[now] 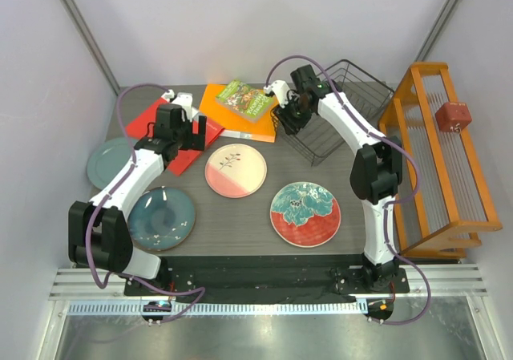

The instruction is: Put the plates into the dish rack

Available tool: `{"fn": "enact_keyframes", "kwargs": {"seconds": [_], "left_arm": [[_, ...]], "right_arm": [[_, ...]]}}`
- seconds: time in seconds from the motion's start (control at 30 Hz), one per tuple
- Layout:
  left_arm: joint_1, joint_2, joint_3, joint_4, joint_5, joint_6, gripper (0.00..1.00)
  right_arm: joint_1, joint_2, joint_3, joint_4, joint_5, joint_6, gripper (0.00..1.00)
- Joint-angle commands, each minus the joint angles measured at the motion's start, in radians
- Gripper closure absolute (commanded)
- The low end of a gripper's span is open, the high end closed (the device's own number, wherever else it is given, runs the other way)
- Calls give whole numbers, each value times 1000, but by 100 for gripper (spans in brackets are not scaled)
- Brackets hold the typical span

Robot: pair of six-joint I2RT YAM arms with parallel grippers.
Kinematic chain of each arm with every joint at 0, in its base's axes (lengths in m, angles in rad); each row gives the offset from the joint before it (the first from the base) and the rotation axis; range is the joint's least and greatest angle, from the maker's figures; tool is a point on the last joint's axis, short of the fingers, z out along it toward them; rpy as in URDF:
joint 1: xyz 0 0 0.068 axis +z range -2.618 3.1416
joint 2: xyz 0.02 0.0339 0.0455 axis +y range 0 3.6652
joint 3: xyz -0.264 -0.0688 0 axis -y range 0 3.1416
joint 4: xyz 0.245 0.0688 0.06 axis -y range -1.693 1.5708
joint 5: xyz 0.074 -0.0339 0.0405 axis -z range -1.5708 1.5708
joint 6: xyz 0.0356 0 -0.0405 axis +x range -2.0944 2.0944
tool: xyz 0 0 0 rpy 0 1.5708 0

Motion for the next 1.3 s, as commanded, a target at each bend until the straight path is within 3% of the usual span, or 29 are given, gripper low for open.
{"fn": "enact_keyframes", "kwargs": {"seconds": [0.0, 0.1, 0.2, 0.37, 0.5, 0.6, 0.87, 1.27], "left_arm": [[7, -27, -10, 19, 6, 1, 0], [7, -24, -12, 20, 11, -3, 1], [7, -24, -12, 22, 16, -6, 1], [7, -27, -16, 17, 19, -3, 1], [7, -34, -19, 6, 19, -2, 0], [7, -39, -27, 2, 22, 0, 0], [7, -48, -42, 11, 28, -11, 0], [7, -67, -62, 9, 39, -9, 1]], "right_arm": [[-2, -2, 37, -37, 22, -42, 55], [0, 7, 32, -54, 26, -56, 54], [-2, 8, 23, -60, 28, -65, 64], [-2, 2, -11, -54, 43, -79, 67], [8, -37, -61, -57, 46, -134, 90], [17, -93, -154, -55, 52, -232, 97], [38, -278, -389, -67, 75, -505, 99], [66, -324, -454, -83, 107, -648, 99]]}}
